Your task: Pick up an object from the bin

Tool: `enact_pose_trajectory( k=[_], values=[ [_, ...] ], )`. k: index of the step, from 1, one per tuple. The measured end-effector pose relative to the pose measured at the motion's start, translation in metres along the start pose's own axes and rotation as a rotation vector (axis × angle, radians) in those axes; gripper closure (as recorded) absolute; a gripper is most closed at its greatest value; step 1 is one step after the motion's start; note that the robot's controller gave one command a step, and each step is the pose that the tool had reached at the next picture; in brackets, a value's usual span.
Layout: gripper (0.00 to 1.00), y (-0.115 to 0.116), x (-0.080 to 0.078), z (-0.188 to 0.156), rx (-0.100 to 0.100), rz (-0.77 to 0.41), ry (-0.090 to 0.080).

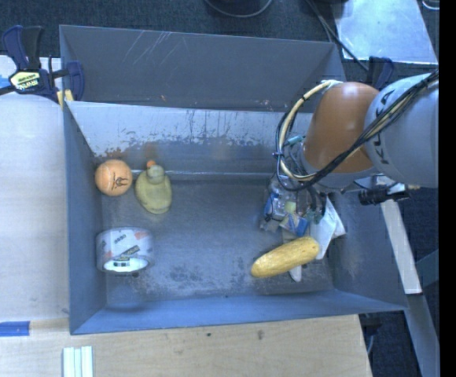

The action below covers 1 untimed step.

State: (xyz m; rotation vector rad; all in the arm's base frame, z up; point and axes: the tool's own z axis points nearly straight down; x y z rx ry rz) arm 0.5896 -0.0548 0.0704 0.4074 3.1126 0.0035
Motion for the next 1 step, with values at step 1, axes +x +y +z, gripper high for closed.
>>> enact_pose_trajectory(
  k=[1],
  values=[
    [1.0,0.0042,0.0015,-0.0229,0.0,-0.008,0.002]
  ],
)
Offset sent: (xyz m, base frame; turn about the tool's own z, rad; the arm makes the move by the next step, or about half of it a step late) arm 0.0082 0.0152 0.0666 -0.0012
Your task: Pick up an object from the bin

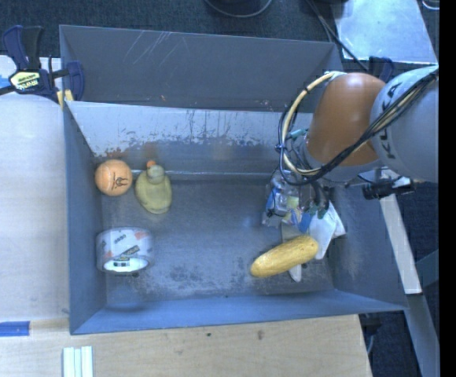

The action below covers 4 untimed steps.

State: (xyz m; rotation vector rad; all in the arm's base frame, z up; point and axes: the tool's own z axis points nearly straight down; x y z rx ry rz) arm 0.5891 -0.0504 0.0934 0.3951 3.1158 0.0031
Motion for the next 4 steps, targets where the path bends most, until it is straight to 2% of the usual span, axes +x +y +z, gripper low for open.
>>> enact_pose_trajectory(
  k=[1,2,3,4],
  values=[
    [1.0,0.008,-0.004,-0.031,-0.001,0.003,-0.004],
    [1.0,-0.015,-0.003,-0.021,-0.005,-0.004,-0.017],
    [1.0,-0.036,-0.007,0.016,-0.002,-0.003,-0.003],
    [1.0,-0.03,-0.005,-0.087,-0.005,0.005,-0.02]
  ],
)
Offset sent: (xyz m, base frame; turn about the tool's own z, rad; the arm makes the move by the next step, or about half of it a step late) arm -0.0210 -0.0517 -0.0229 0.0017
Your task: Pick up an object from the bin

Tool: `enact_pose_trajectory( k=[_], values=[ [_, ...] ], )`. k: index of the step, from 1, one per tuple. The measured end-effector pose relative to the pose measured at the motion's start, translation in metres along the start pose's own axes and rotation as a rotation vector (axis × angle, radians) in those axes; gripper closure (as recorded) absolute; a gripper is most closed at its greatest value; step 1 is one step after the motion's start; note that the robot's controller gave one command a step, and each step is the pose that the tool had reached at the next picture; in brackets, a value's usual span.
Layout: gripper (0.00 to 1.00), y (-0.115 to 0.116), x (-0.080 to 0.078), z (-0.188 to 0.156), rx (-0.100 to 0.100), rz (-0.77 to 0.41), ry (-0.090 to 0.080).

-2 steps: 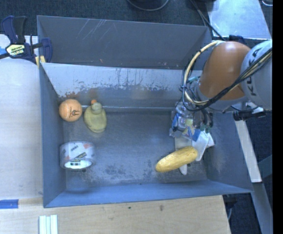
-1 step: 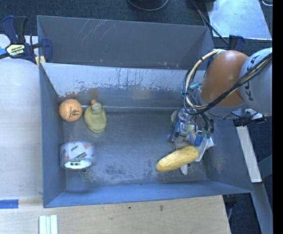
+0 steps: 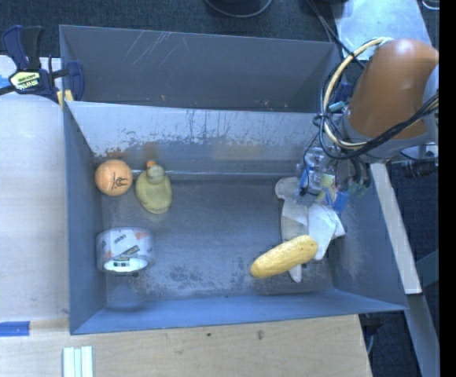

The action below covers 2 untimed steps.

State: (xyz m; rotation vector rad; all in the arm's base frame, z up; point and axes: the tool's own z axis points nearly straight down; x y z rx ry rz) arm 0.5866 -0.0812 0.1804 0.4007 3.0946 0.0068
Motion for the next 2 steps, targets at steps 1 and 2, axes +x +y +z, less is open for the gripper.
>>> enact_pose_trajectory(
  k=[1,2],
  values=[
    [1.0,0.0,0.0,0.0,0.0,0.0,0.0],
    [1.0,0.003,0.001,-0.034,0.001,0.012,0.008]
  ],
)
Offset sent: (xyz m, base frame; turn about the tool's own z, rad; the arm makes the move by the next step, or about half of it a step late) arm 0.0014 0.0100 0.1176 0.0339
